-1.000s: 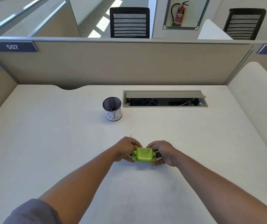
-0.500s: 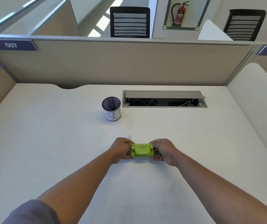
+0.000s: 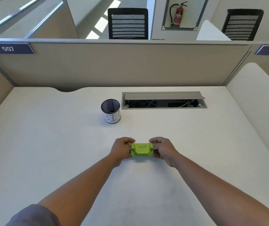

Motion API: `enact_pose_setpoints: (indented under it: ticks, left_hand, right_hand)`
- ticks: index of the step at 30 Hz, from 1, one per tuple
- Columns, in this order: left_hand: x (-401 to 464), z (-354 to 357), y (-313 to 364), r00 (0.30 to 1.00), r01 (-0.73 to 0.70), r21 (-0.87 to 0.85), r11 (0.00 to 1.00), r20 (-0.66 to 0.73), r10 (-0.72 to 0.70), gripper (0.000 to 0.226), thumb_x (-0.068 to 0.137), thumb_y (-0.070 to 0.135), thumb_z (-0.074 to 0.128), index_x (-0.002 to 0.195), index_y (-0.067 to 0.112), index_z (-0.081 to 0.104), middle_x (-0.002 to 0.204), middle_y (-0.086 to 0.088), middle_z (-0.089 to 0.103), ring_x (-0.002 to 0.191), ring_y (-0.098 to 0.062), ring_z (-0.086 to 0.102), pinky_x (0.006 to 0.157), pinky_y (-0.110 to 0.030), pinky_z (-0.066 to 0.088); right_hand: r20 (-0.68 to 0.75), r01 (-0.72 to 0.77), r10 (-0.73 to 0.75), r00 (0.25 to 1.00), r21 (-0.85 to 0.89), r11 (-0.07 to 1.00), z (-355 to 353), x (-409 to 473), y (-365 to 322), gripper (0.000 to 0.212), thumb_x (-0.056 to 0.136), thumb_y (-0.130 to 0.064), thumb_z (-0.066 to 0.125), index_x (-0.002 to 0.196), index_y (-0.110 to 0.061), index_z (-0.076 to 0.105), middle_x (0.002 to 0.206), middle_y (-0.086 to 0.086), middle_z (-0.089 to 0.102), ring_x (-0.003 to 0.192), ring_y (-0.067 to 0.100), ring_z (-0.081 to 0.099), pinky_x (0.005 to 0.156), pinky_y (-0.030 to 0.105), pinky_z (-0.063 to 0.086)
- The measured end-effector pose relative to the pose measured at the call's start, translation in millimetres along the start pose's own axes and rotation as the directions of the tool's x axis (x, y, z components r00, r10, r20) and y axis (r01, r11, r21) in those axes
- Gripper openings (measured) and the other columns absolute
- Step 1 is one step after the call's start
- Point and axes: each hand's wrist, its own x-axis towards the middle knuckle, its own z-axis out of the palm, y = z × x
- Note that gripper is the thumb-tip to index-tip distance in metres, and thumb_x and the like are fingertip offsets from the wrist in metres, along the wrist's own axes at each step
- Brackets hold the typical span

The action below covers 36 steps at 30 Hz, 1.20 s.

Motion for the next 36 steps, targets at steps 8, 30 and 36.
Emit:
enact_pose_setpoints:
  ticks: [8,30,36]
  left_hand:
    - [-3,2,-1,0.982,-0.162,0.264,0.951,0.141,0.128,0.051,0.08,-0.002,0.065,0.127,0.019,0.064,0.115,-0.008,0.071,0.088,-0.018,0.065,0.066,-0.02,0.052]
    - [10,0,-11,0.892,-0.445,0.631,0.636,0.244,0.381,0.048,0.068,0.008,0.081,0.113,0.018,0.069,0.109,0.003,0.057,0.099,-0.019,0.058,0.088,-0.033,0.049]
    - [16,-1,-10,0.907,-0.417,0.618,0.666,0.239,0.345,0.056,0.07,0.006,0.085,0.122,0.014,0.067,0.116,0.001,0.051,0.102,-0.022,0.059,0.095,-0.036,0.052]
  right_hand:
    - [0.13,0.158,-0.124,0.984,-0.302,0.94,-5,-2,10,0.064,0.08,0.009,0.066,0.138,-0.017,0.057,0.12,0.009,0.063,0.096,0.019,0.06,0.078,0.026,0.051]
    - [0.273,0.458,-0.411,0.87,-0.756,0.467,0,13,13,0.036,0.081,-0.009,0.069,0.117,-0.012,0.066,0.12,0.007,0.061,0.11,0.027,0.059,0.089,0.036,0.048]
    - [0.272,0.427,-0.358,0.893,-0.764,0.485,-2,17,11,0.045,0.081,-0.011,0.076,0.124,-0.011,0.066,0.12,0.007,0.052,0.109,0.023,0.055,0.094,0.033,0.046]
